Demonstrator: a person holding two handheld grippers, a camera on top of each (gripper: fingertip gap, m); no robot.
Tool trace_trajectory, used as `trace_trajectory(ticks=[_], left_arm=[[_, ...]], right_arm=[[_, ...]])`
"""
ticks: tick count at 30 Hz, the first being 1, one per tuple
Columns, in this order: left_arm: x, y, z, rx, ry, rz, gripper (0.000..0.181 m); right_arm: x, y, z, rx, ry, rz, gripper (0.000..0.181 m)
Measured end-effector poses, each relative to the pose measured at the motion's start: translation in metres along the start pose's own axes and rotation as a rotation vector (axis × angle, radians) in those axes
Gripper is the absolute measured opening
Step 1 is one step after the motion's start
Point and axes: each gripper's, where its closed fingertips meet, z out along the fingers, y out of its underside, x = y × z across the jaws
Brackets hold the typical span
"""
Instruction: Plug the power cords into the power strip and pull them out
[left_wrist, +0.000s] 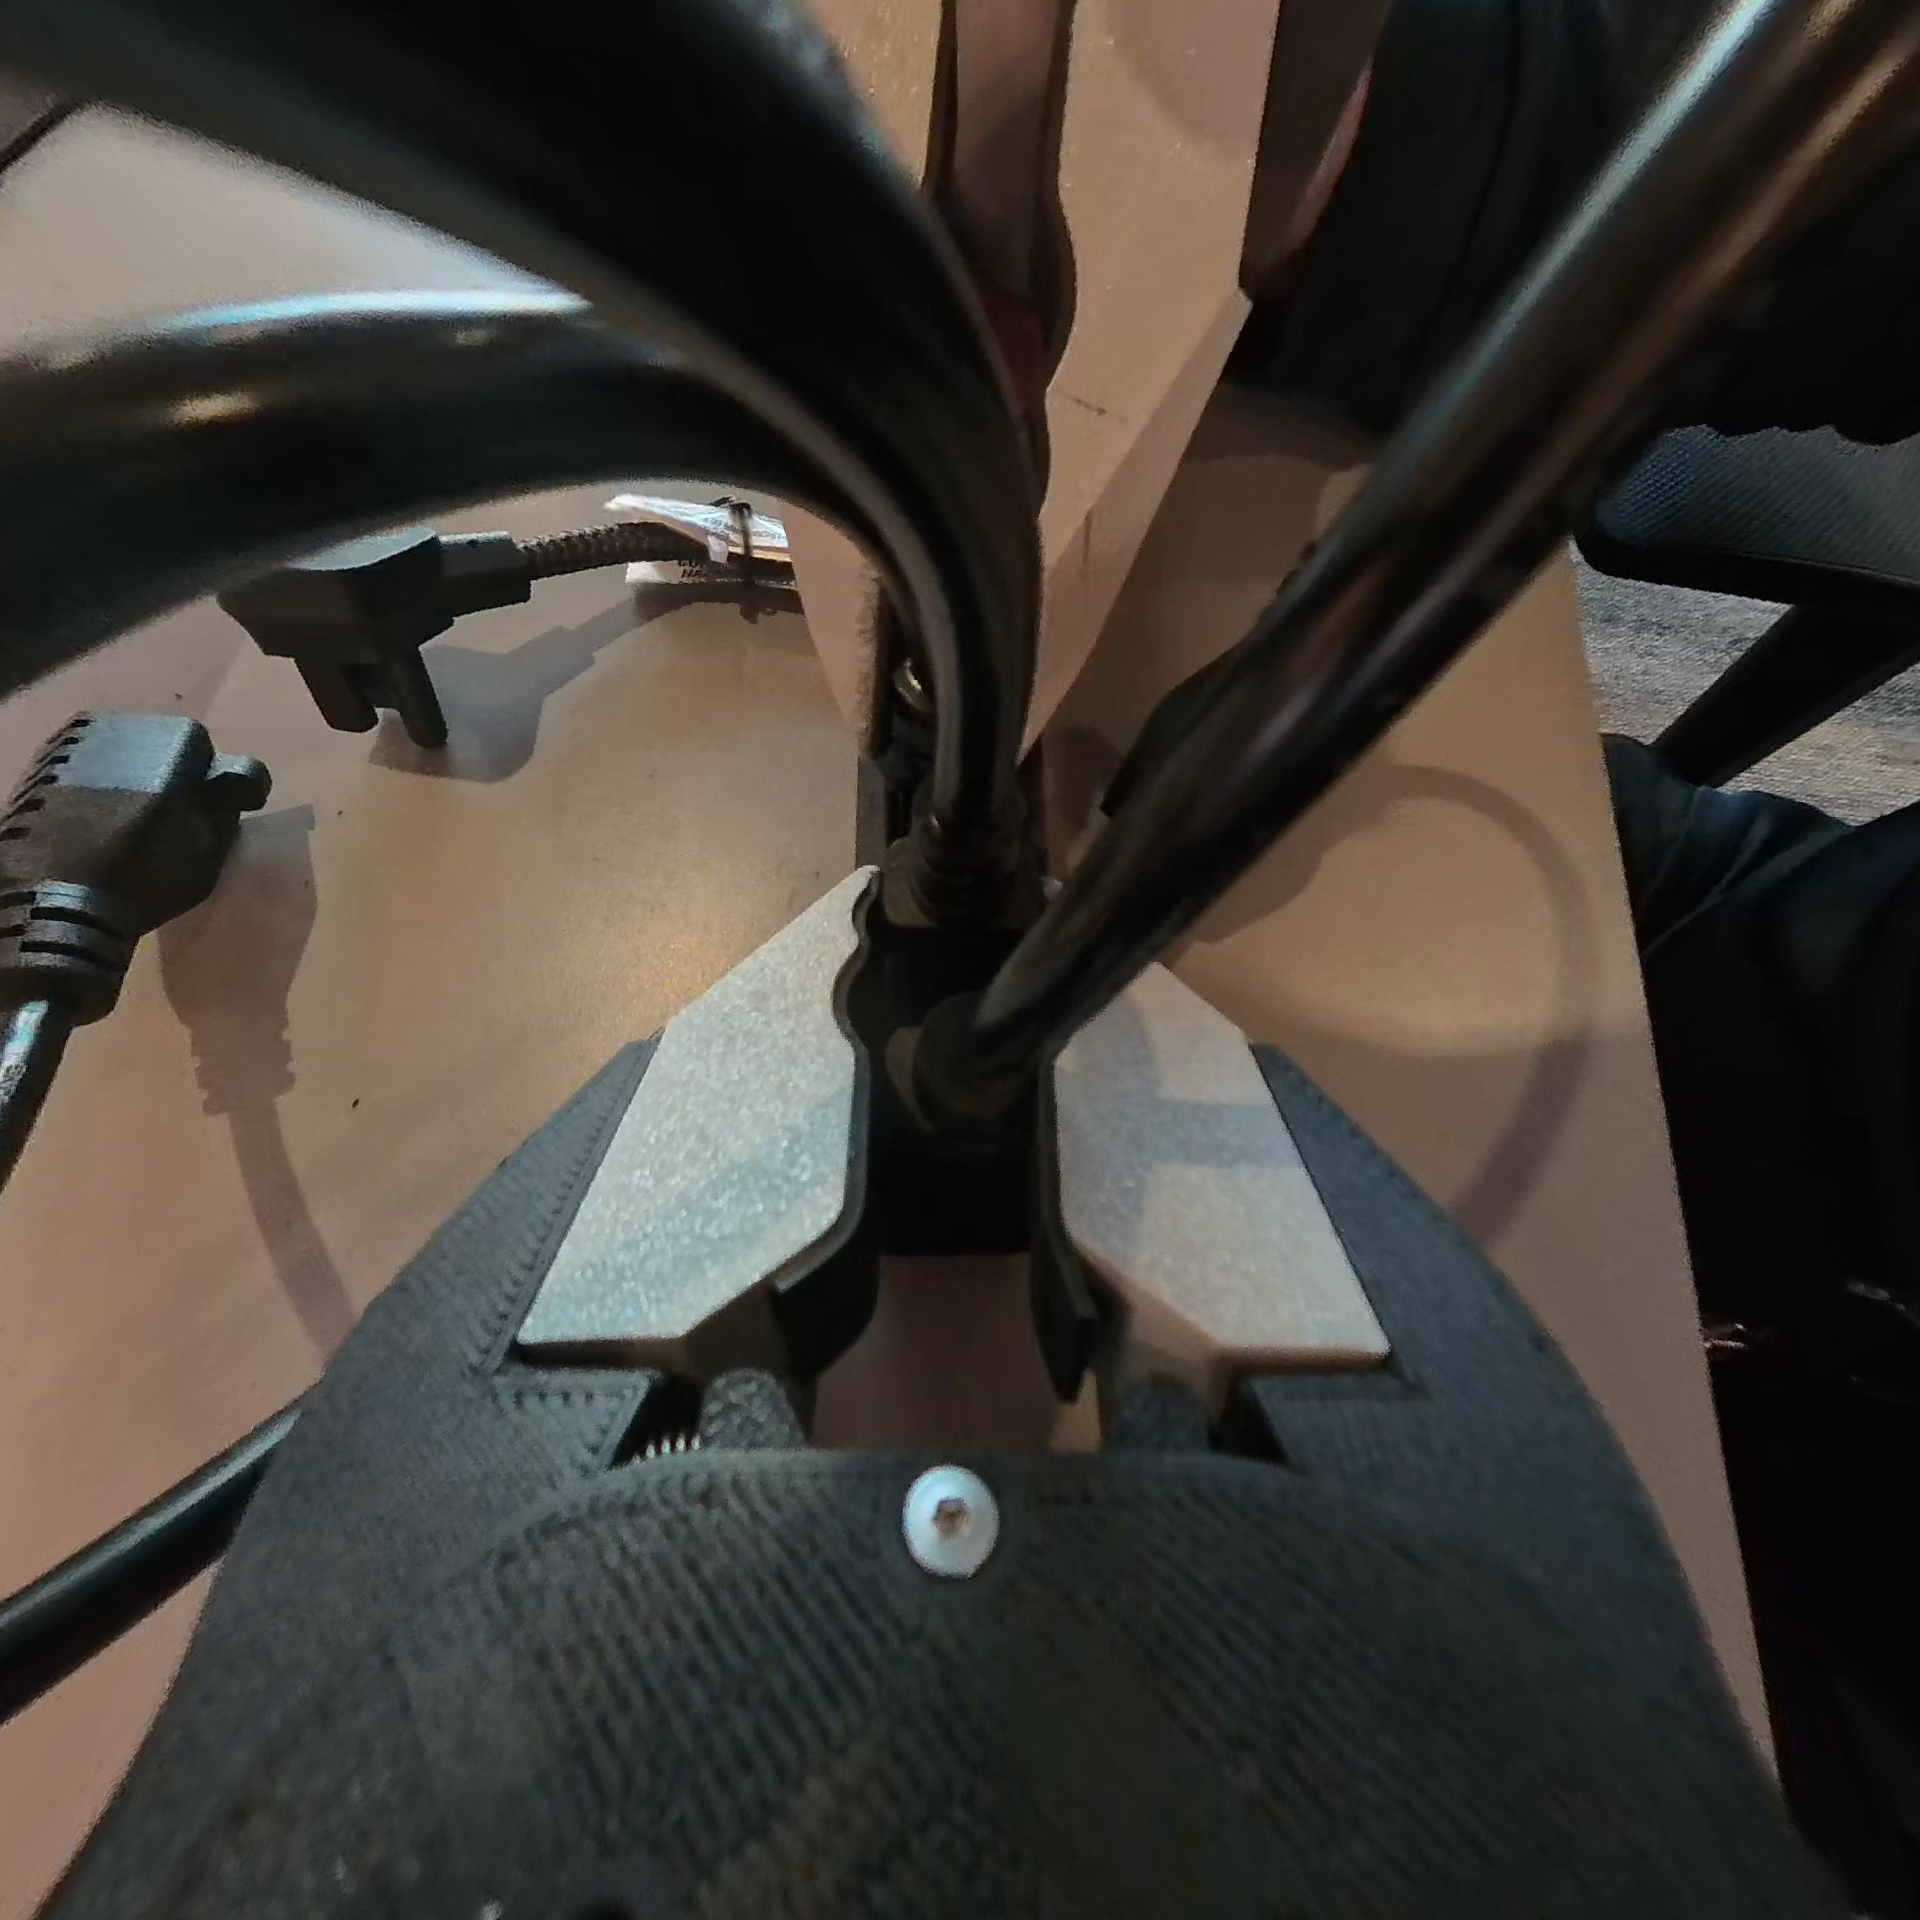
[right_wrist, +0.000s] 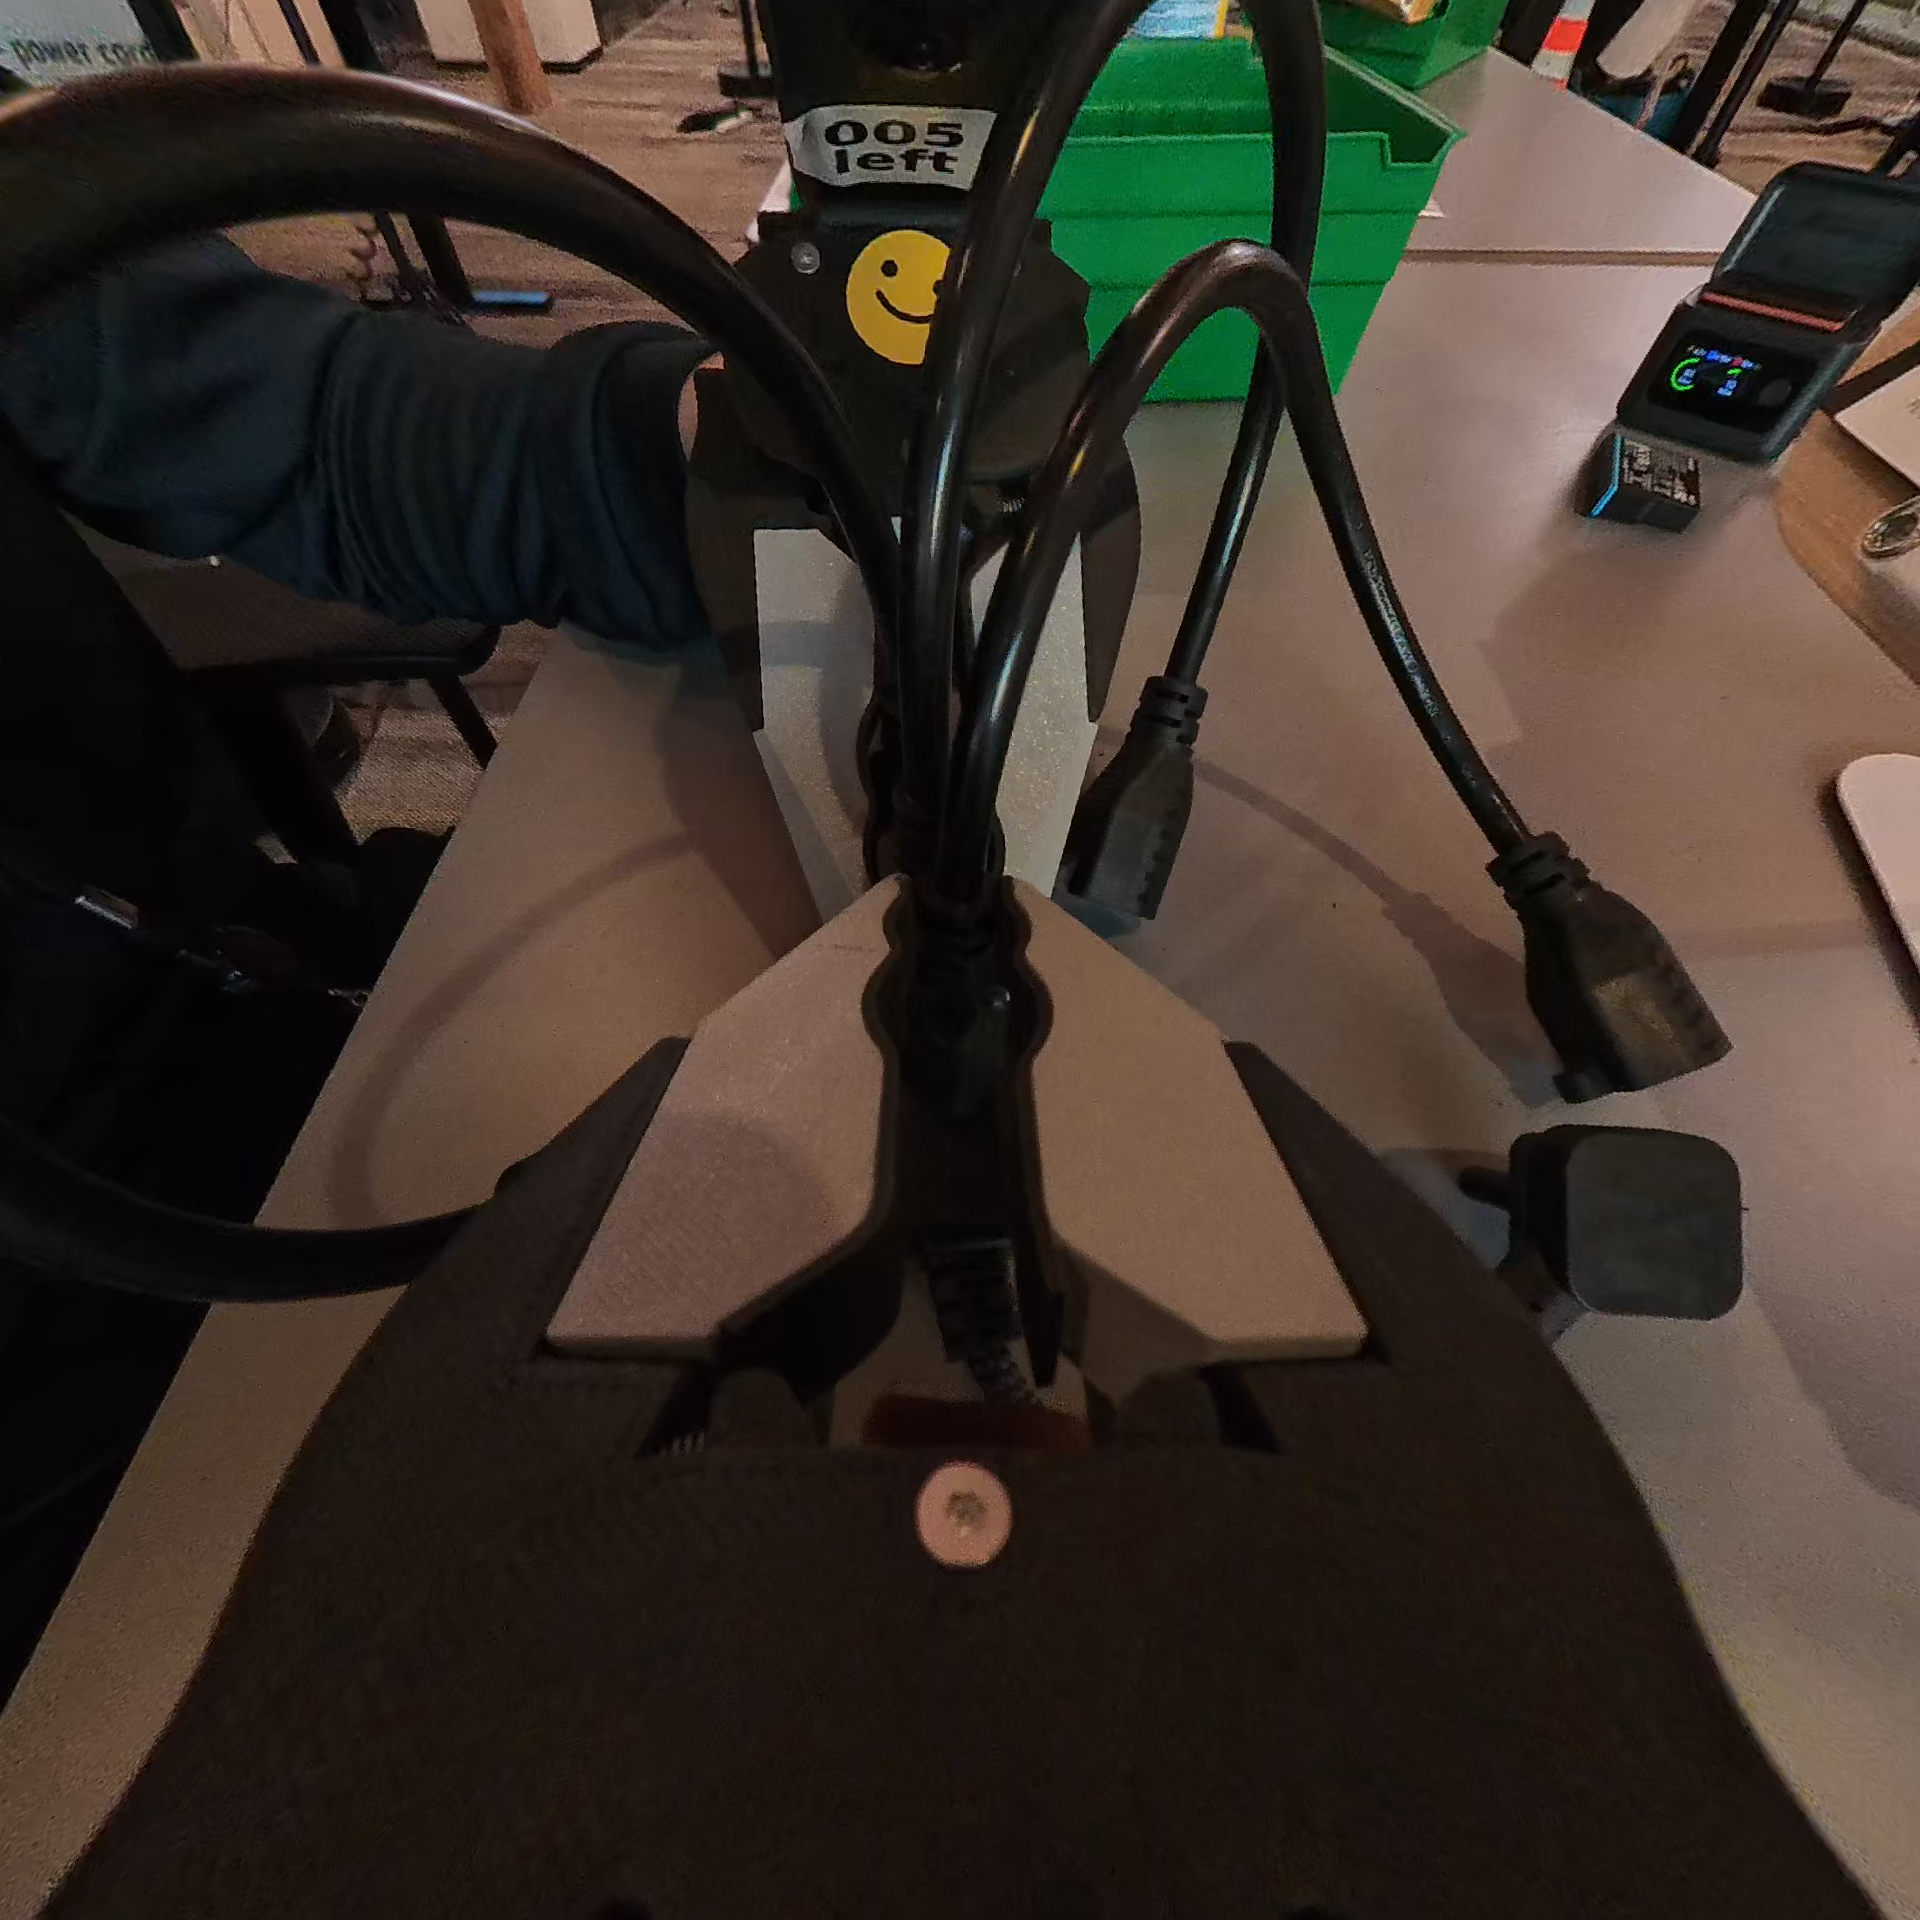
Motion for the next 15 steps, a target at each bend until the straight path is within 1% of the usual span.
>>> trace_trajectory(ticks=[4, 11, 15], left_arm=[[0.0005, 0.0019, -0.0016, -0.021, -0.002, 0.01, 0.026], [-0.0005, 0.0, -0.0002, -0.009, 0.001, -0.015, 0.025], [-0.0004, 0.0009, -0.0001, -0.012, -0.007, 0.006, 0.026]], right_arm=[[-0.0011, 0.0014, -0.0008, -0.046, 0.019, -0.047, 0.013], [0.0008, -0.0004, 0.0019, -0.038, 0.043, 0.001, 0.012], [0.0, 0.0014, 0.0001, -0.056, 0.055, -0.034, 0.013]])
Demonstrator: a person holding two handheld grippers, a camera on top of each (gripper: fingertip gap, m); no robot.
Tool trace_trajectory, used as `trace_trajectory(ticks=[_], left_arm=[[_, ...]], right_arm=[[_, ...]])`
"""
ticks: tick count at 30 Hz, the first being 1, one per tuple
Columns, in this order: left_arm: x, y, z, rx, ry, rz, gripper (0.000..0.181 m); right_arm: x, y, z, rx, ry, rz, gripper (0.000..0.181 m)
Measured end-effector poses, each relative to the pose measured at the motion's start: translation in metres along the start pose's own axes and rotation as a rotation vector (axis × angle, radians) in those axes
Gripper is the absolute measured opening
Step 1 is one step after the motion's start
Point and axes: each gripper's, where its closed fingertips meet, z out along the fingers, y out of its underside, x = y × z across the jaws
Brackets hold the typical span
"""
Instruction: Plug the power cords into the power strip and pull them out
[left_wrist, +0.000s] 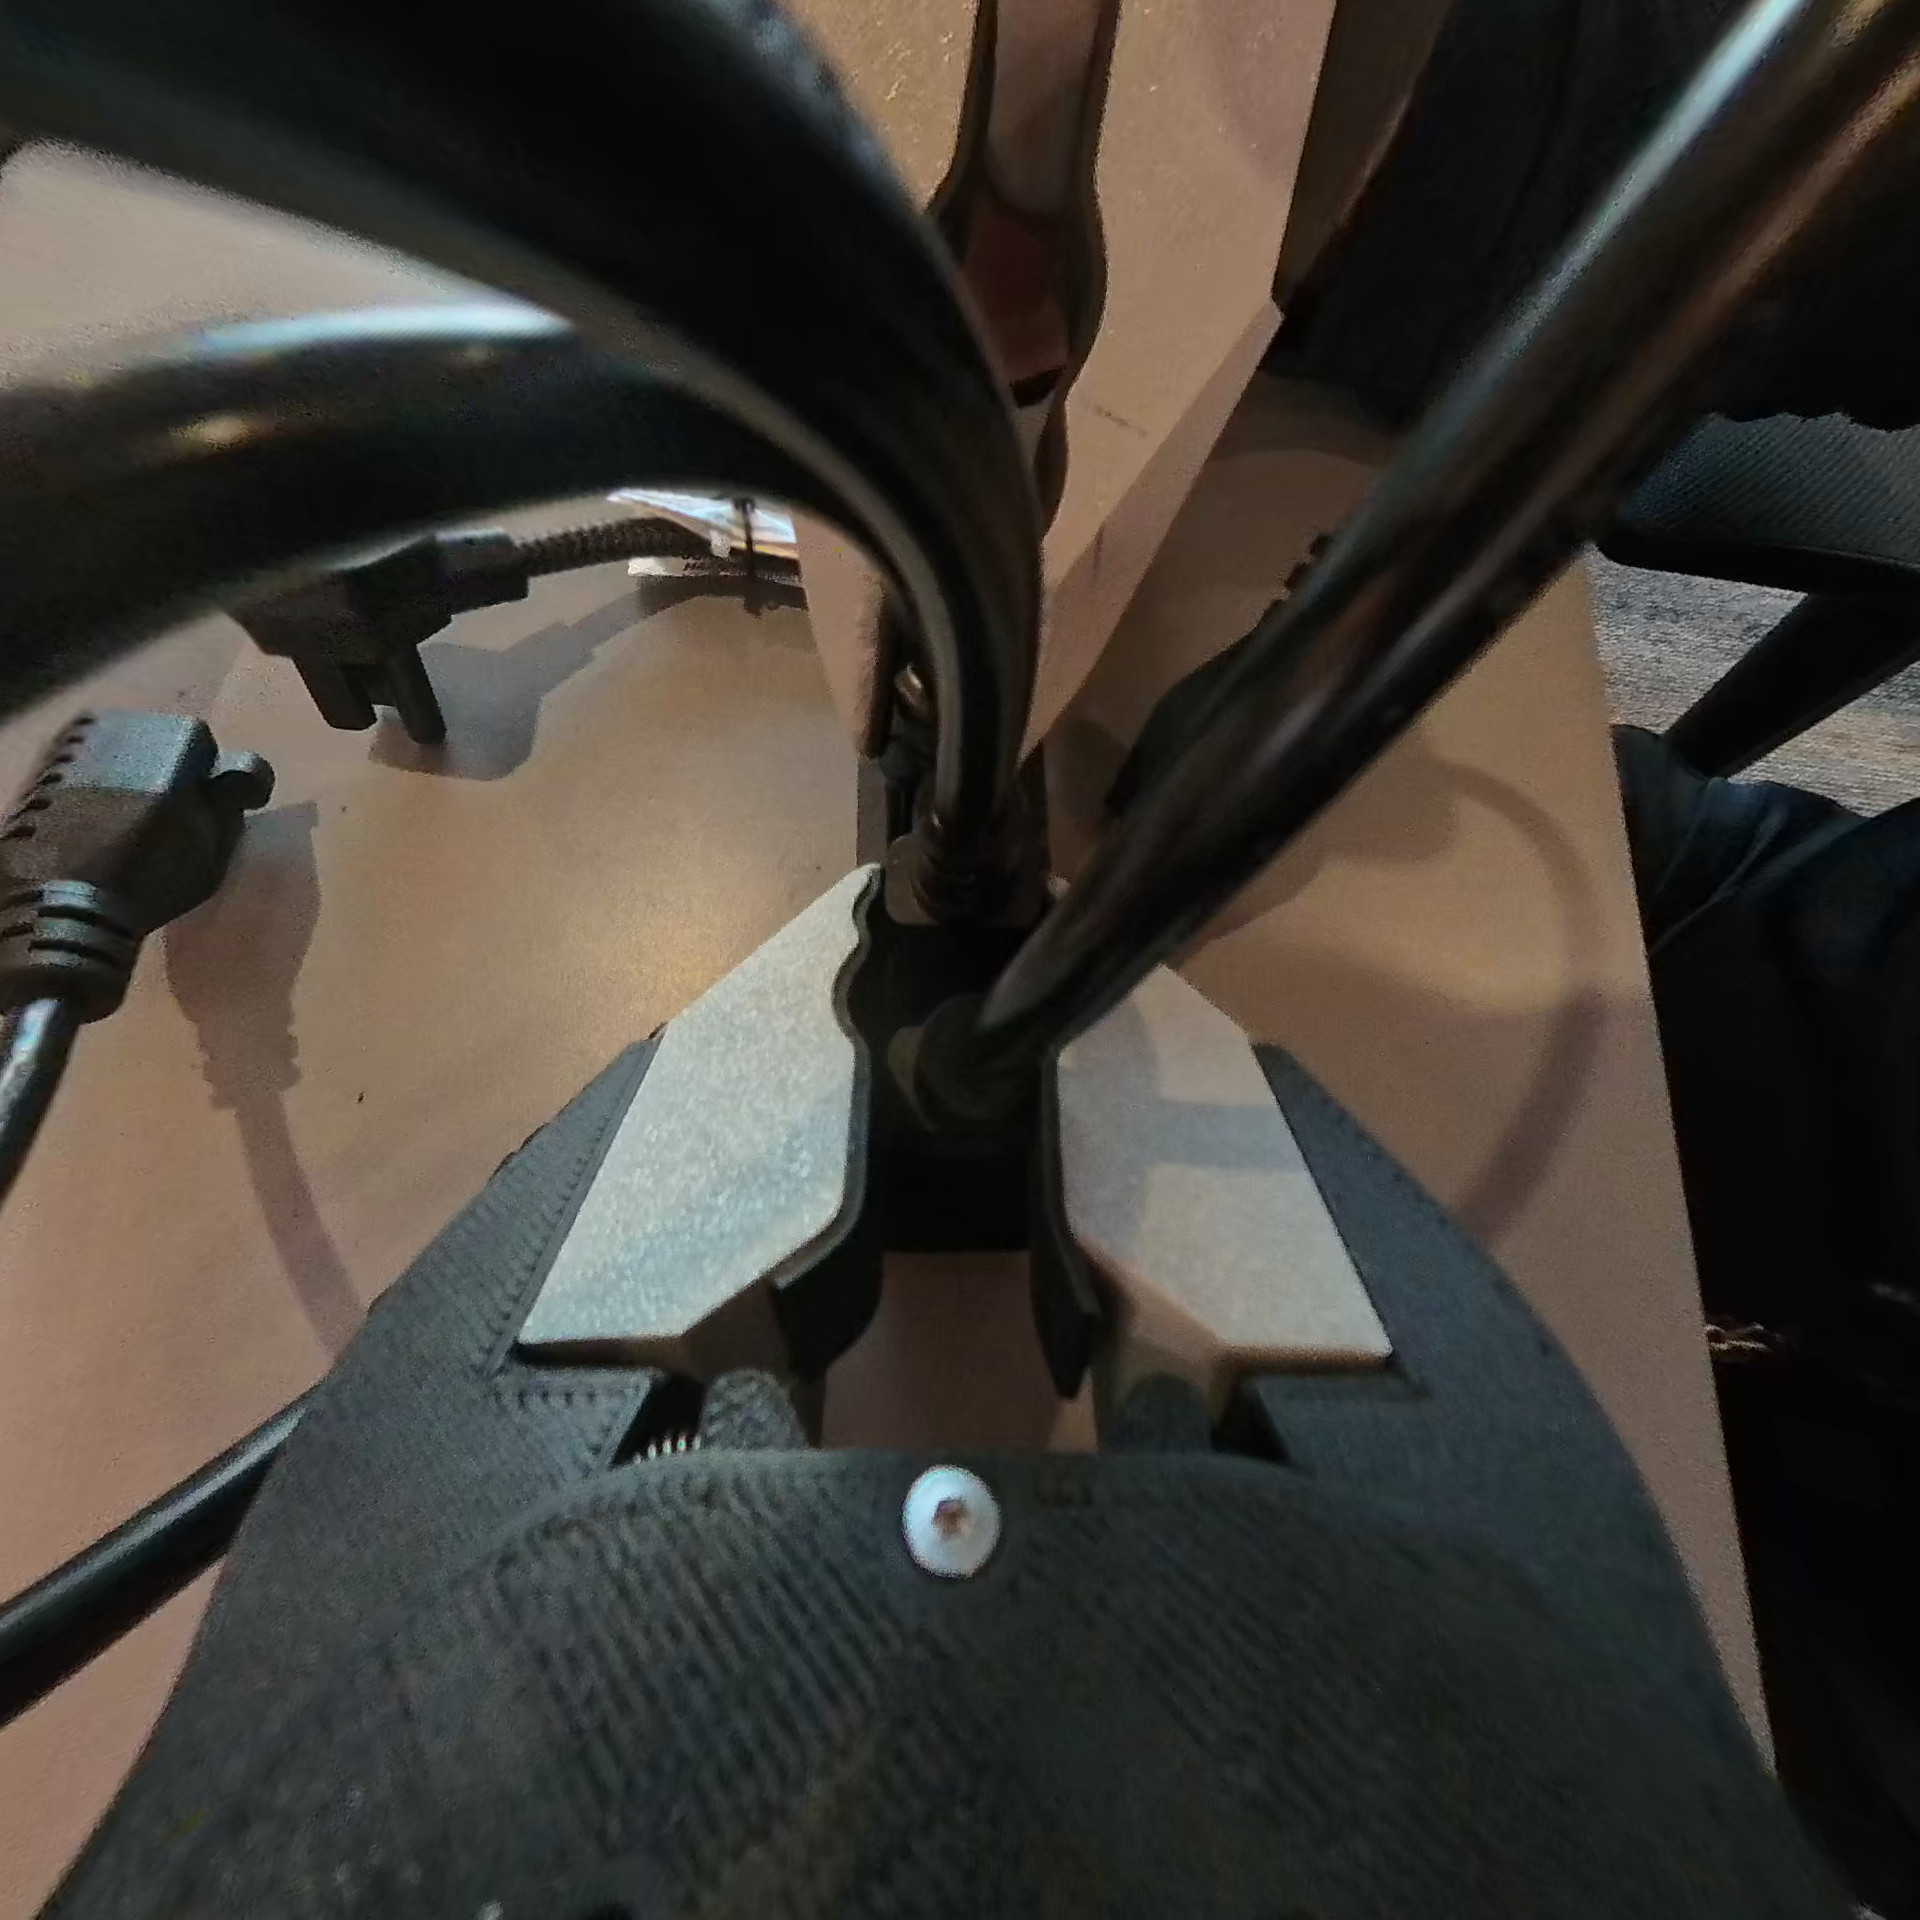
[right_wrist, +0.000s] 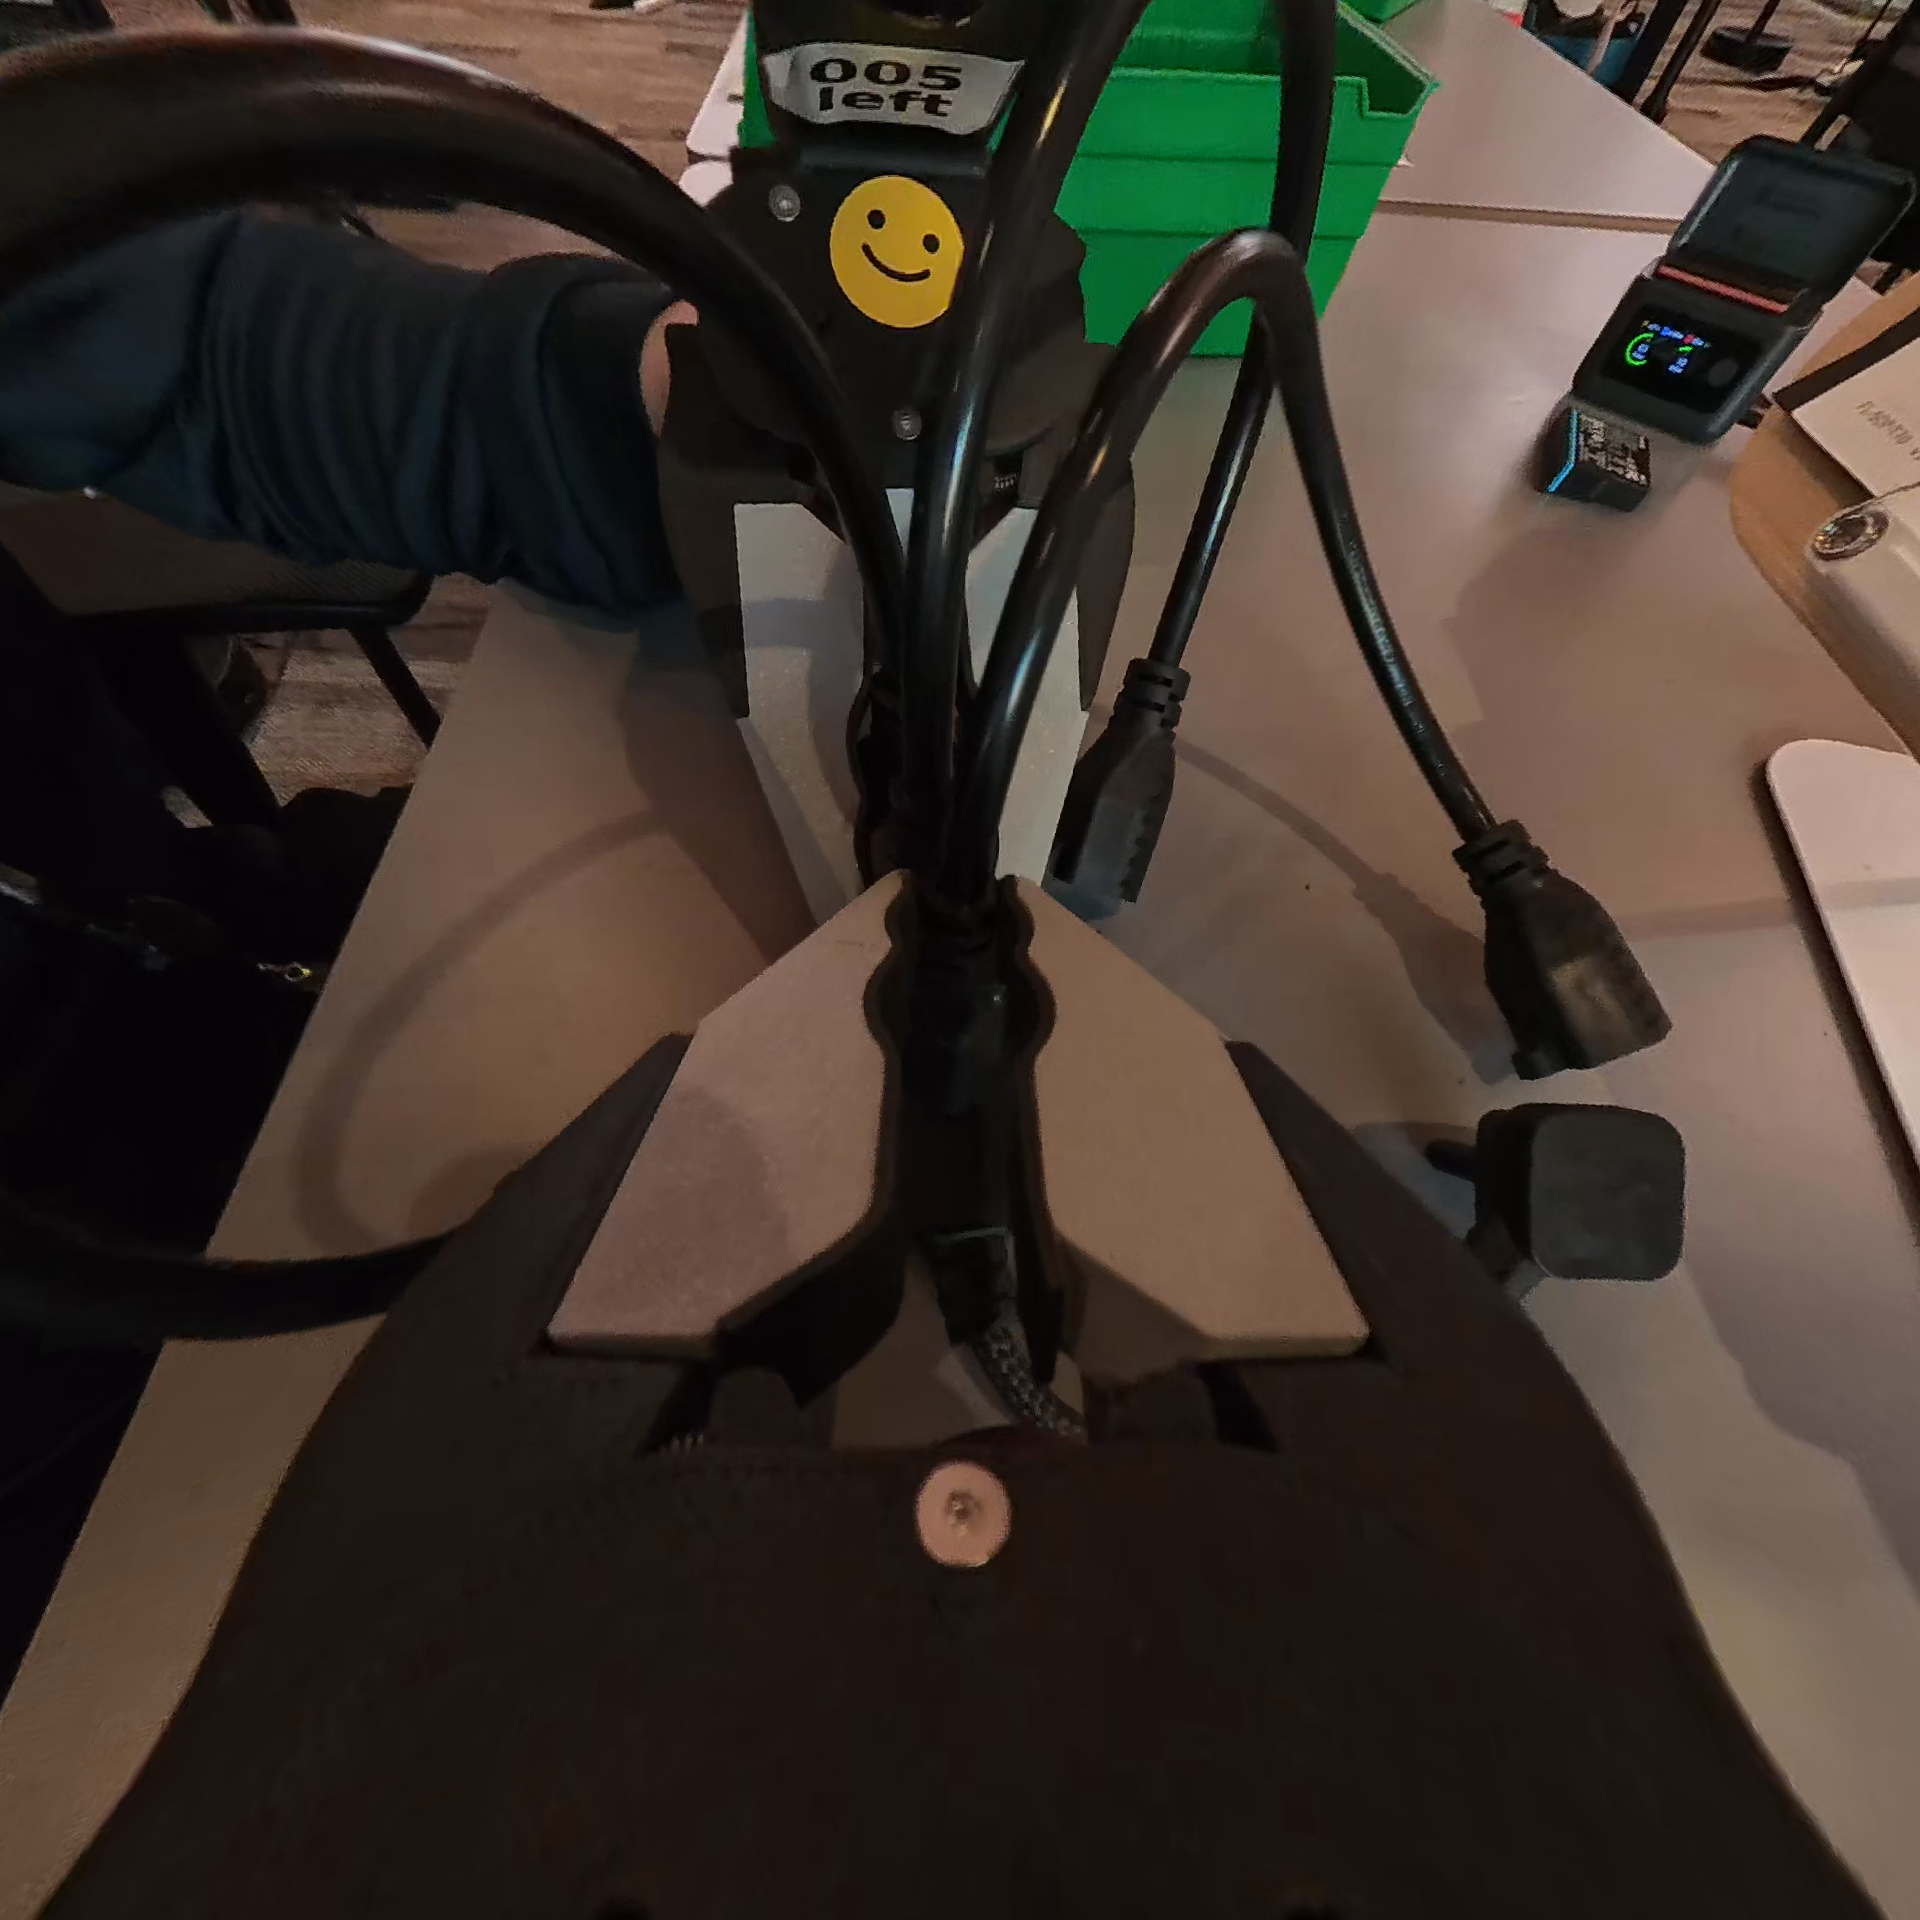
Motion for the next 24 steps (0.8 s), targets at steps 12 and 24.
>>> trace_trajectory(ticks=[12, 24], left_arm=[[0.008, 0.003, -0.004, 0.014, 0.088, 0.039, 0.025], [0.007, 0.003, -0.006, 0.028, 0.094, 0.038, 0.026]], right_arm=[[-0.013, -0.007, 0.017, 0.053, -0.124, 0.075, 0.013], [-0.009, -0.002, 0.012, -0.026, -0.02, -0.037, 0.014]])
